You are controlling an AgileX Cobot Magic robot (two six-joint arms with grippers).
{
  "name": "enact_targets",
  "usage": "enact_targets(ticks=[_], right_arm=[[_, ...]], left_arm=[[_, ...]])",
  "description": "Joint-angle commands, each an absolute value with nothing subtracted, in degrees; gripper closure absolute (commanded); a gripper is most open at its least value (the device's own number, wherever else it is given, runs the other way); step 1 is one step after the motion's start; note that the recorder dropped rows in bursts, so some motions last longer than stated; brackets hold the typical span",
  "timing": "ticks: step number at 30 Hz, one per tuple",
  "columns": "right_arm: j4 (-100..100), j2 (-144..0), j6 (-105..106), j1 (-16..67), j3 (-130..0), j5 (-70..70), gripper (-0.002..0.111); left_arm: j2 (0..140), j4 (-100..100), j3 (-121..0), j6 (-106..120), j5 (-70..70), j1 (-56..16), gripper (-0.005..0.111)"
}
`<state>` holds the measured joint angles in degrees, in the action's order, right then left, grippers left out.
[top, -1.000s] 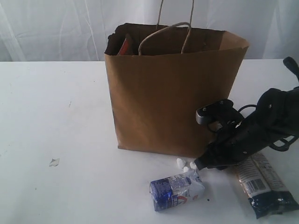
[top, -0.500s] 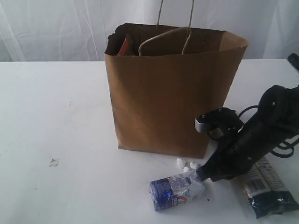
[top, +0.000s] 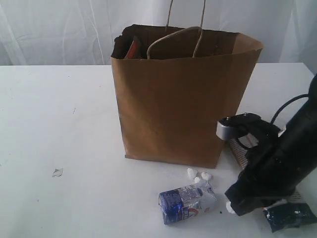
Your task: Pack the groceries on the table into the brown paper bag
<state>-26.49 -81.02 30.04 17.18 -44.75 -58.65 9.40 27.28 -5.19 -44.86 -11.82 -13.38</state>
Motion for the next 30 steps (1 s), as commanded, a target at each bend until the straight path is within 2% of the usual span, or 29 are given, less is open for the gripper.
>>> enact_targets(ticks=[1, 7, 13, 19, 22, 30], right_arm=[[-27.12, -73.47, 25.24, 17.09, -46.34, -69.43, 0.107], [-31.26, -64.88, 16.89, 17.09, -54.15, -69.96, 0.107], [-43.14, -63.25, 20.56, 17.09, -63.37, -69.07, 0.107], [-65.14, -64.20, 35.26, 17.09, -66.23, -44.73, 0.107], [-74.63, -65.94, 43.83, 17.09, -66.23, -36.81, 0.107], [-95.54, -74.35, 61.09, 17.09, -66.23, -31.57, 0.107]], left_arm=[[9.16, 27.48, -4.78, -45.20, -11.61, -13.17, 0.107], [9.16, 27.48, -4.78, -45.06, -11.61, -13.17, 0.107], [9.16, 27.48, -4.78, -45.06, -11.61, -13.17, 0.107], [9.16, 27.48, -4.78, -45.06, -11.61, -13.17, 0.107], [9.16, 27.48, -4.78, -45.06, -11.61, -13.17, 0.107], [9.16, 27.48, -4.78, -45.06, -11.61, -13.17, 0.107]])
